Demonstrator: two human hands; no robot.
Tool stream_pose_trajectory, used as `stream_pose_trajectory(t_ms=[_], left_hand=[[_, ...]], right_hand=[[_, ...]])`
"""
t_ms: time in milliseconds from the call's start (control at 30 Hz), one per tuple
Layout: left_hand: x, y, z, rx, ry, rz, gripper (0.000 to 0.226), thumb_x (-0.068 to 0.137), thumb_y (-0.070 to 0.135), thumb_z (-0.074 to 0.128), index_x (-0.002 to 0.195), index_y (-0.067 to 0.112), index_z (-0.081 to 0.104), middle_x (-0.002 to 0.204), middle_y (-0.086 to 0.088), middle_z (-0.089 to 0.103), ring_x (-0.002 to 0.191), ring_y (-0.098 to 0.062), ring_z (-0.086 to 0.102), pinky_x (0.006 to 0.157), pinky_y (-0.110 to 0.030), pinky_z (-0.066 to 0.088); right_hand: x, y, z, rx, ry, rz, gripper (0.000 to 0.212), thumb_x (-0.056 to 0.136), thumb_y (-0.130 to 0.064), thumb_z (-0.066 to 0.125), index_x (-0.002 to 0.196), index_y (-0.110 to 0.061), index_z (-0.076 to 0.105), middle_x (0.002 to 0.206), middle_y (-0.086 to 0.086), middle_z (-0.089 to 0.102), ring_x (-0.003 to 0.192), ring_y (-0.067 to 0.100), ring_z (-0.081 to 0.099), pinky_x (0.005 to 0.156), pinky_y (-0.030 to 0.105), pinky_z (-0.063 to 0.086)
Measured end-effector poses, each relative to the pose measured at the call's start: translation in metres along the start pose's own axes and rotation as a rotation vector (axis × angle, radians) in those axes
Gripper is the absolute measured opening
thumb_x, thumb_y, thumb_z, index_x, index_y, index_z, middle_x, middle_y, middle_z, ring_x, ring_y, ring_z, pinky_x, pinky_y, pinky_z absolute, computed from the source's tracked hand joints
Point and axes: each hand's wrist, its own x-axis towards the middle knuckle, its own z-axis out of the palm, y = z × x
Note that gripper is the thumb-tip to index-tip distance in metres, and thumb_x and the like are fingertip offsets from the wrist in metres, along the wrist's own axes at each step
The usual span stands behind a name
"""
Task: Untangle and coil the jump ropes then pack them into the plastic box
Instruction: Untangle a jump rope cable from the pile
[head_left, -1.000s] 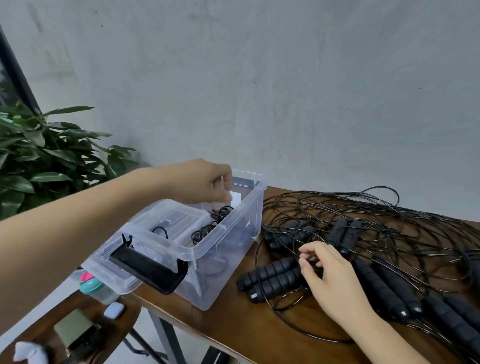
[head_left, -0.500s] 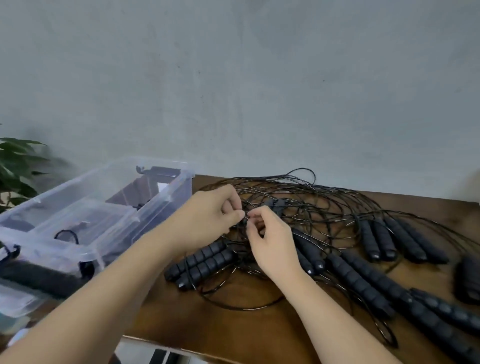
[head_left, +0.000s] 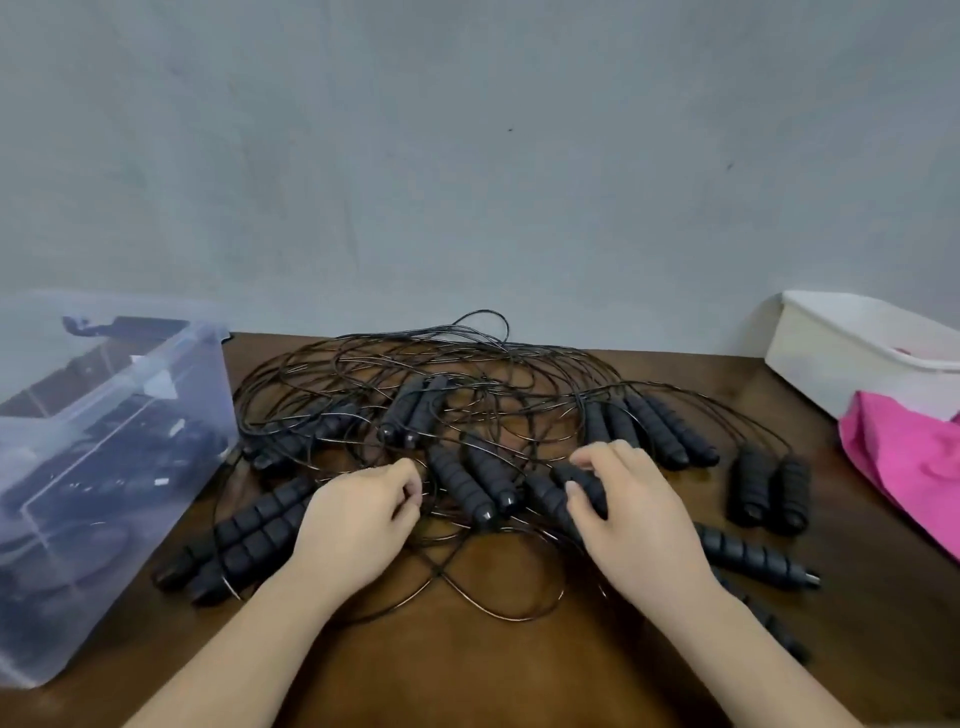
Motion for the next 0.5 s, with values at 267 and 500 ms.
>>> stream_pose_trajectory(t_ms=[267,500], left_hand=[[0.001,0.003,-0.001,0.02,-0.005,-0.032,0.016,0.092,0.032,0.067,0.088,0.039,0.052,0.061,0.013,0.056,0.065,-0.002,0.054,0.057,-0.022,0.041],[-0.001,0.006,-0.004,0.002,-0.022,-0.063,0.017,0.092,0.03,0.067,0.087,0.038,0.053,0.064,0.012,0.058,0.068,-0.002,0.056,0.06,-0.021,0.041]], right_hand=[[-0.062,0.044,-0.007,-0.189,0.105,0.01,0.041,0.103,-0.047,0.063,0.131,-0.018,0.067,0.116,-0.005,0.06,0.109,0.022,0.057,0.091,0.042,0.051],[-0.038,0.027,0.012,-0.248,-0.053,0.013,0.055,0.097,-0.064,0.057,0.141,-0.03,0.06,0.132,-0.006,0.057,0.118,0.02,0.057,0.1,0.039,0.05]])
